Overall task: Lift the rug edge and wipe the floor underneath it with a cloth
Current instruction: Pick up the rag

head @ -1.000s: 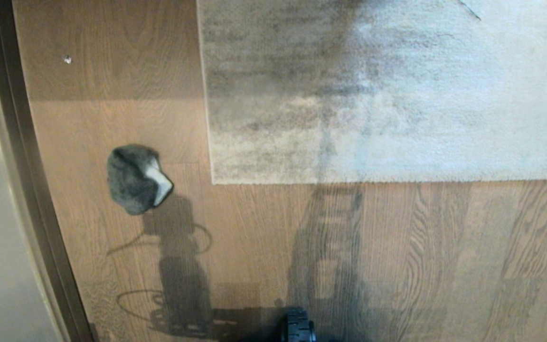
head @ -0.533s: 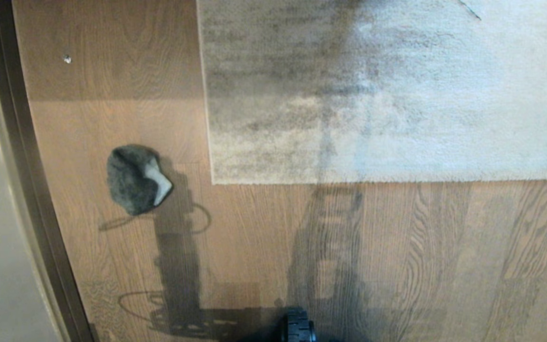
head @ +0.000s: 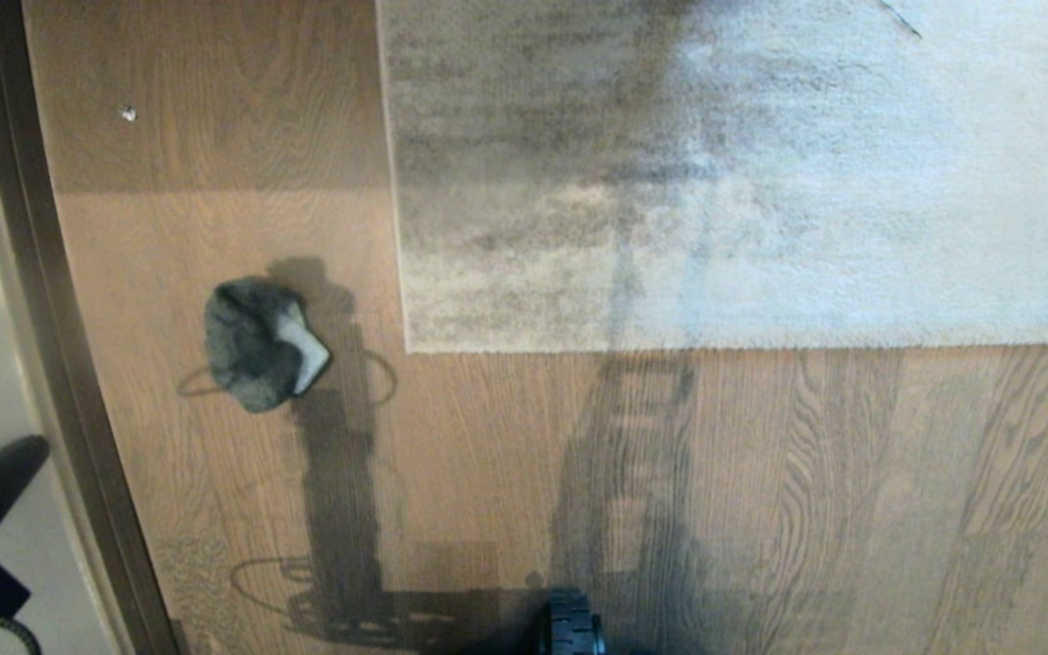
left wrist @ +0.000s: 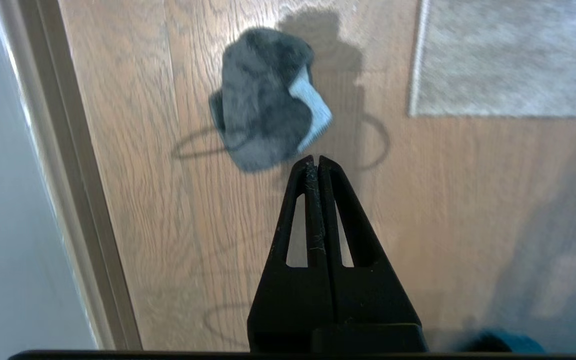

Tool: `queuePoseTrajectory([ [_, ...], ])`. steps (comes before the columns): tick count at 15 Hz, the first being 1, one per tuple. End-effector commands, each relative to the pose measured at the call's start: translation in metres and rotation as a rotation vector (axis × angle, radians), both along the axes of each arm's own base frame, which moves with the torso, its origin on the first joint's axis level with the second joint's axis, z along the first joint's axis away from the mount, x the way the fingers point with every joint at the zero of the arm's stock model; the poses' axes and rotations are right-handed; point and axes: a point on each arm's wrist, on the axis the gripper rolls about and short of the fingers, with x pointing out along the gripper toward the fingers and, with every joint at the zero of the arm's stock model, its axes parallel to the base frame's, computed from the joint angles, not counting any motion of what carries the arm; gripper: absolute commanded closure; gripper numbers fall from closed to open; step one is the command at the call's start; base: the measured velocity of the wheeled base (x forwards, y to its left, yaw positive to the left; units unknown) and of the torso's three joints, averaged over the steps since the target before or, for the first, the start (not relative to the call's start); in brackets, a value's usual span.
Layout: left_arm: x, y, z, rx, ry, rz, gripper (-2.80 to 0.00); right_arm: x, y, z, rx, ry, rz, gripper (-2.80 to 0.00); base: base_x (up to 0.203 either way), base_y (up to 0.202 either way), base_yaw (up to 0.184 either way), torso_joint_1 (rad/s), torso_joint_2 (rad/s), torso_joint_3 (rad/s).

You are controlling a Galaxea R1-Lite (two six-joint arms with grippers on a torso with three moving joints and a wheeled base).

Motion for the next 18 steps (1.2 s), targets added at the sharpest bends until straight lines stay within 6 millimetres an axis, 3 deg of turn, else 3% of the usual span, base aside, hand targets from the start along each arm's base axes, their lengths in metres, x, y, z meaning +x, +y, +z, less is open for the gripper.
queuePoseTrajectory([
  [1,0.03,0.002,-0.005,0.012,0.069,0.035,0.0,0.0,0.0,0.0,0.0,-0.001,0.0,0.0,0.0,0.0,0.0,0.0,0.0,0.0],
  [6,0.08,0.012,-0.007,0.034,0.034,0.095,0.0,0.0,0.0,0.0,0.0,-0.001,0.0,0.0,0.0,0.0,0.0,0.0,0.0,0.0],
  [7,0.088,0.014,-0.007,0.036,0.024,0.101,-2.8,0.0,0.0,0.0,0.0,-0.002,0.0,0.0,0.0,0.0,0.0,0.0,0.0,0.0],
  [18,0.133,0.024,-0.025,0.049,0.043,0.132,-2.8,0.0,0.0,0.0,0.0,-0.001,0.0,0.0,0.0,0.0,0.0,0.0,0.0,0.0],
])
